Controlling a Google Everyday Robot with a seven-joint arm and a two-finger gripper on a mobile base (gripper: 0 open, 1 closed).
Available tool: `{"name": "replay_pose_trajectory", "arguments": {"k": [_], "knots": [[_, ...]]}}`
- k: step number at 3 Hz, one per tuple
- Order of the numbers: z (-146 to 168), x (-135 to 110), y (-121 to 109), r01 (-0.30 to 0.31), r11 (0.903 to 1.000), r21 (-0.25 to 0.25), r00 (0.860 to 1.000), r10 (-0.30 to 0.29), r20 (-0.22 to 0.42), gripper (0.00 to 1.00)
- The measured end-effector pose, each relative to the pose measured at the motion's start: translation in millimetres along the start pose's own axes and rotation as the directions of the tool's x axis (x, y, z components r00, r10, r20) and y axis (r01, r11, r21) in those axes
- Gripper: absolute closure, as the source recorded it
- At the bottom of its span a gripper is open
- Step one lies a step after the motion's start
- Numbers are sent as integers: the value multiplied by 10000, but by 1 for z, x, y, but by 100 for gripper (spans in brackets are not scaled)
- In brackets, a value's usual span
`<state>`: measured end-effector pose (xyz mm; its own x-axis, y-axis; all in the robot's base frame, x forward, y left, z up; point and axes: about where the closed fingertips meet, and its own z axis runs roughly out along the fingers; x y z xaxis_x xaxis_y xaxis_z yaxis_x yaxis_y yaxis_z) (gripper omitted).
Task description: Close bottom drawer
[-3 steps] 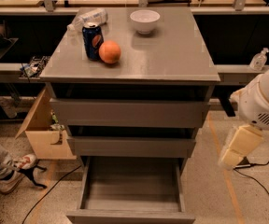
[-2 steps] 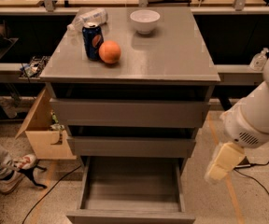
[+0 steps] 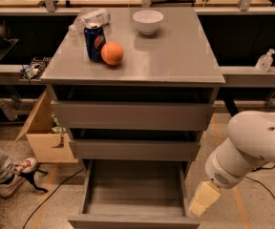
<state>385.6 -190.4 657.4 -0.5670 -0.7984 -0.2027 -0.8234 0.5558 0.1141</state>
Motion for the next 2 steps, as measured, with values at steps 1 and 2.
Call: {"name": "replay_pose_trajectory", "arguments": {"k": [1,2], "knots": [[55,17,12,-729,9961,-503,9972,736,118,0],[102,30,21,-1420,9868,-782,9874,1467,585,0]]}}
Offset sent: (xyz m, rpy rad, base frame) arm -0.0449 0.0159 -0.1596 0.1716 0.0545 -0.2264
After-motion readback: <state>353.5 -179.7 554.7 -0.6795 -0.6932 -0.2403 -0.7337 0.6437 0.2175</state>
